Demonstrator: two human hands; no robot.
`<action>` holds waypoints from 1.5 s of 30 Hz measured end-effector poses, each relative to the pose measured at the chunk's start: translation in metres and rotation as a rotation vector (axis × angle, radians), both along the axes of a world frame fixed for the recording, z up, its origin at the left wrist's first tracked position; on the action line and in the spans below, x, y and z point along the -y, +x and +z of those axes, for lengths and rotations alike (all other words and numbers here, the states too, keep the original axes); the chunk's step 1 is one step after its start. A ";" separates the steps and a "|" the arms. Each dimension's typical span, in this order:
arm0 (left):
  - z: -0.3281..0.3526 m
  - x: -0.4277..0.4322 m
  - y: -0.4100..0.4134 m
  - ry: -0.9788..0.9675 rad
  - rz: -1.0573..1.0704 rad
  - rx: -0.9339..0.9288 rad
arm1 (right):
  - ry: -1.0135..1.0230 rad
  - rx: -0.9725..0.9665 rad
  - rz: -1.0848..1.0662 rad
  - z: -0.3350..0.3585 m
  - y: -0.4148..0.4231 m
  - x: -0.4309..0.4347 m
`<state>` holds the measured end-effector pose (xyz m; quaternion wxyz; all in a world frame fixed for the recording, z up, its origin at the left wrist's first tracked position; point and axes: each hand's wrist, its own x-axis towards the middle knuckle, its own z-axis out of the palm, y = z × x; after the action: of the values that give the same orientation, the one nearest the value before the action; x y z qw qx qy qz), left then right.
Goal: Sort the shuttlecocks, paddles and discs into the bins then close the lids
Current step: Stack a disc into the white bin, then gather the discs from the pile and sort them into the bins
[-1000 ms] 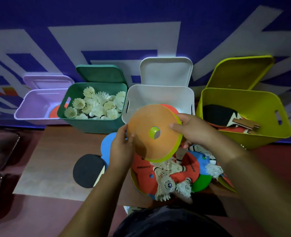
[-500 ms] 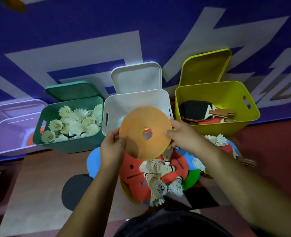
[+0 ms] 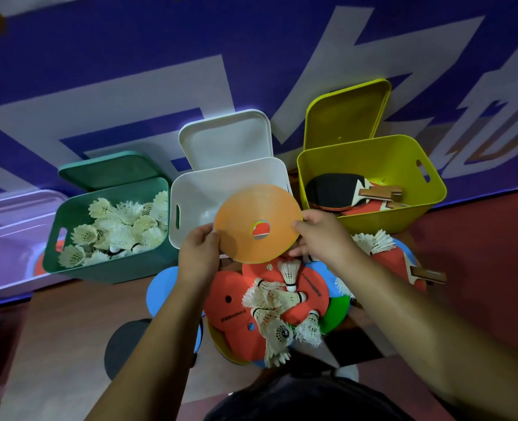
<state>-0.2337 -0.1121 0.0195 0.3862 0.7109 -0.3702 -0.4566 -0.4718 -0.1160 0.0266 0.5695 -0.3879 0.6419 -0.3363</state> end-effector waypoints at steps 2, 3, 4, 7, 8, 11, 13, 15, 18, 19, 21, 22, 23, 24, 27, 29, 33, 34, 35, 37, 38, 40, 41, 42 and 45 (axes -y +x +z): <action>0.002 0.002 0.000 -0.009 -0.058 0.023 | -0.019 0.002 -0.027 0.001 0.002 0.004; 0.003 0.003 0.000 -0.008 -0.081 0.031 | -0.033 -0.009 -0.038 0.000 0.003 0.008; 0.004 0.003 0.001 -0.003 -0.097 0.038 | -0.050 -0.029 -0.052 -0.001 0.003 0.012; 0.005 0.002 0.003 0.022 -0.105 0.060 | -0.085 -0.099 -0.083 -0.003 0.008 0.028; 0.004 0.000 0.005 0.027 -0.109 0.091 | -0.088 -0.108 -0.088 -0.004 0.011 0.034; 0.002 -0.009 0.012 0.006 -0.150 0.224 | -0.067 -0.121 -0.070 -0.003 0.021 0.050; 0.000 -0.015 0.016 -0.018 -0.178 0.247 | 0.001 -0.097 -0.030 -0.006 0.029 0.058; -0.002 -0.018 0.021 -0.013 -0.201 0.252 | 0.078 -0.058 -0.003 -0.013 0.034 0.063; -0.006 -0.022 0.029 0.023 -0.186 0.226 | 0.110 -0.030 0.007 -0.025 0.037 0.062; -0.007 -0.024 0.031 0.031 -0.179 0.223 | 0.106 -0.030 0.015 -0.027 0.036 0.059; -0.012 -0.029 0.035 0.055 -0.165 0.219 | 0.075 -0.030 0.031 -0.027 0.034 0.049; -0.015 -0.032 0.037 0.068 -0.153 0.214 | 0.051 -0.038 0.039 -0.027 0.032 0.043; -0.019 -0.035 0.039 0.086 -0.145 0.218 | 0.025 -0.055 0.047 -0.026 0.032 0.037; -0.024 -0.038 0.041 0.102 -0.137 0.225 | -0.001 -0.074 0.055 -0.026 0.032 0.031; -0.043 -0.049 0.047 0.114 -0.125 0.306 | -0.067 -0.126 0.081 -0.029 0.035 0.012; -0.058 -0.058 0.050 0.119 -0.105 0.385 | -0.096 -0.151 0.121 -0.032 0.038 0.000; -0.093 -0.077 0.062 0.205 -0.064 0.472 | -0.105 -0.182 0.227 -0.045 0.046 -0.024; -0.099 -0.081 0.064 0.231 -0.056 0.480 | -0.101 -0.188 0.257 -0.050 0.048 -0.029; -0.105 -0.085 0.065 0.255 -0.047 0.481 | -0.095 -0.197 0.288 -0.055 0.050 -0.033; -0.114 -0.094 0.065 0.320 -0.051 0.460 | -0.075 -0.220 0.341 -0.064 0.054 -0.040; -0.115 -0.098 0.063 0.361 -0.087 0.453 | -0.057 -0.229 0.364 -0.068 0.057 -0.044; -0.128 -0.106 0.061 0.439 -0.210 0.443 | -0.026 -0.242 0.409 -0.074 0.063 -0.050; -0.131 -0.110 0.058 0.464 -0.253 0.431 | -0.020 -0.250 0.438 -0.076 0.065 -0.053; -0.138 -0.114 0.057 0.489 -0.282 0.439 | -0.013 -0.258 0.470 -0.079 0.068 -0.056; -0.149 -0.120 0.056 0.467 -0.300 0.472 | 0.016 -0.283 0.559 -0.083 0.075 -0.062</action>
<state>-0.1779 0.0084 -0.1299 0.0461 0.8034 -0.4354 -0.4037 -0.3969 -0.0544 -0.0564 0.5480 -0.5879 0.5858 -0.1044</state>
